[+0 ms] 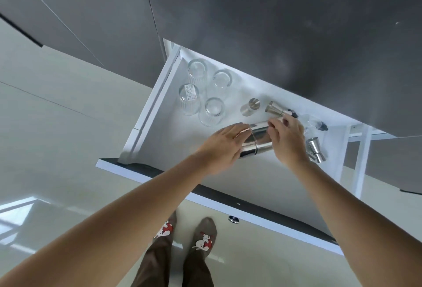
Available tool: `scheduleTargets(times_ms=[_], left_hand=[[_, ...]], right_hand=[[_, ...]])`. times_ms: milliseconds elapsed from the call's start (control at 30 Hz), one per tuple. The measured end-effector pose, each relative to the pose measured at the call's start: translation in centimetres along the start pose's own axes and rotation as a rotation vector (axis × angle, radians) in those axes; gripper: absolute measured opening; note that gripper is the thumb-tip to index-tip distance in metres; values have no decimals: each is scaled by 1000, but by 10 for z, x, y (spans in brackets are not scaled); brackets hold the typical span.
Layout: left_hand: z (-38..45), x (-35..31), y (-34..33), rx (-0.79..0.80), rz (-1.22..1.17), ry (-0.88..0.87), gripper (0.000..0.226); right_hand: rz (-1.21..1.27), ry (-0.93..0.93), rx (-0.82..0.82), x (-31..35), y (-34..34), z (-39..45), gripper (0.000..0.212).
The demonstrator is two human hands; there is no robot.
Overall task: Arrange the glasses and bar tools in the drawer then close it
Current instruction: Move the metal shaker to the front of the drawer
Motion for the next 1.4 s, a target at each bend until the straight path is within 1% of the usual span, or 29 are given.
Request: scheduleTargets(times_ms=[33,100,133,200,300,400,500,567,667,733,800,867,1000,1067,1100,1167,1233,1267,1300,1333,1400], left_hand=[[1,0,-10,75,-7,28,50],[3,3,-21,168,-8,90,52],[4,6,-23,190,-14,113,52],[2,11,-22,205,-21,146,51],[-9,26,-23,263,-9,197,48],[-26,42,-26,334,25,227,45],[-40,57,-25,359,42,231,42],[-47,64,-22,373,46,229,40],[-55,75,-18,411,56,279,37],[-59,81,-15,451,81,311,34],[-62,82,-12,500,141,297,33],[-61,77,-9,542,252,229,32],[-58,69,-13,641,447,104,32],[-56,68,-18,702,535,50,33],[-55,70,-20,733,554,42,33],[-54,75,-24,771,534,95,32],[-47,81,-24,715,427,220,28],[-44,81,-21,650,342,294,27],[-37,77,-16,542,261,339,27],[-29,68,-10,431,219,332,26],[-14,42,-1,268,176,253,26]], right_hand=[[9,-25,30,-5,-2,0,34],[30,-67,100,-12,-5,-3,42],[36,-76,134,-13,-5,-7,46],[62,-75,210,-11,-7,-16,42],[121,8,285,12,-11,-36,46],[192,47,308,28,-22,-56,46],[306,55,310,41,-36,-69,40],[382,34,326,46,-47,-75,45],[450,17,337,54,-60,-78,46],[471,28,362,60,-65,-80,41],[481,38,395,66,-68,-83,34],[486,41,421,71,-71,-85,29],[506,24,453,74,-79,-88,33],[499,38,464,75,-80,-88,30],[495,48,468,75,-80,-88,28],[495,57,461,71,-79,-86,28],[499,34,410,60,-73,-80,30],[499,11,359,50,-68,-76,29],[502,-23,292,37,-62,-71,27],[506,-67,216,22,-55,-66,23],[490,-160,60,-13,-39,-58,20]])
Point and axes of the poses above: each hand's wrist, its own z-axis towards the middle knuckle, its own y-axis out of the back of the hand, x = y × z, the point moved 9 cm from there along z, towards the middle knuckle, and after that the axes turned 12 degrees about z, right-handed, at the moved point
